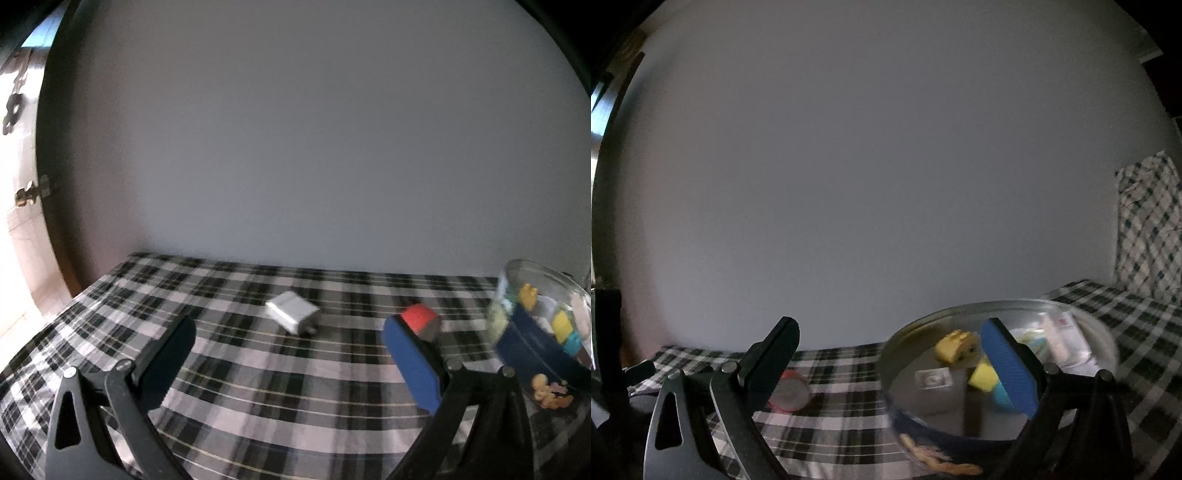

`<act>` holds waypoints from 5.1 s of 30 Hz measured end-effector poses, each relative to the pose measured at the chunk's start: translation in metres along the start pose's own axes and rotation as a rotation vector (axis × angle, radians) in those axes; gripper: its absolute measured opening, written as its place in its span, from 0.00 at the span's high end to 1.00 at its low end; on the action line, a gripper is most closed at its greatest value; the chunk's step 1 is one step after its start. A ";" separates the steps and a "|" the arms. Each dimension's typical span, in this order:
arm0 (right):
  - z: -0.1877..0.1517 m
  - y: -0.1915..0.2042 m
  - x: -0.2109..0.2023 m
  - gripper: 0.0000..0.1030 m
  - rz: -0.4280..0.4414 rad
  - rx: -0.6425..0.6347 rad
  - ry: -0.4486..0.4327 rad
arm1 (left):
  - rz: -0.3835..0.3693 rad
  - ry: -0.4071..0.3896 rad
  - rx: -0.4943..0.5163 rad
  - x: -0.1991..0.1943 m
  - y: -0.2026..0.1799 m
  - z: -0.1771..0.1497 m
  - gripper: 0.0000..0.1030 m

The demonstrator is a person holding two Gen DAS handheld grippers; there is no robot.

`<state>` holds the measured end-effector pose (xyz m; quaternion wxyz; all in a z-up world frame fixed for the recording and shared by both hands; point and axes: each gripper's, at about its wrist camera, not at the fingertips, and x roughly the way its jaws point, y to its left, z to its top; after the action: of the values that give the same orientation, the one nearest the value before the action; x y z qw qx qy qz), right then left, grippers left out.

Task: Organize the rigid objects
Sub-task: 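Grasp the red tape roll with the right tool while the left tool approaches the white charger, then grasp the white charger with the left tool while the right tool lifts the tape roll, then carry the white charger and red tape roll toward the tin with both tools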

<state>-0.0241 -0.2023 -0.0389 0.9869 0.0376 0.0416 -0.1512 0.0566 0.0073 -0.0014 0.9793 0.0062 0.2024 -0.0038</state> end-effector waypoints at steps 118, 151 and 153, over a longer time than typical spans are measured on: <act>-0.005 0.083 0.104 0.40 0.180 -0.174 0.159 | -0.093 0.149 -0.255 0.053 0.032 0.007 0.64; -0.012 0.061 0.035 0.40 0.096 -0.205 0.141 | -0.020 0.018 -0.072 0.019 -0.003 0.011 0.64; -0.012 0.060 0.032 0.40 0.096 -0.207 0.141 | -0.019 0.011 -0.066 0.016 -0.005 0.011 0.64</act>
<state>0.0231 -0.1536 -0.0503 0.9863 -0.0519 0.1242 -0.0955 0.0755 0.0026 0.0018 0.9777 -0.0282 0.2078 -0.0065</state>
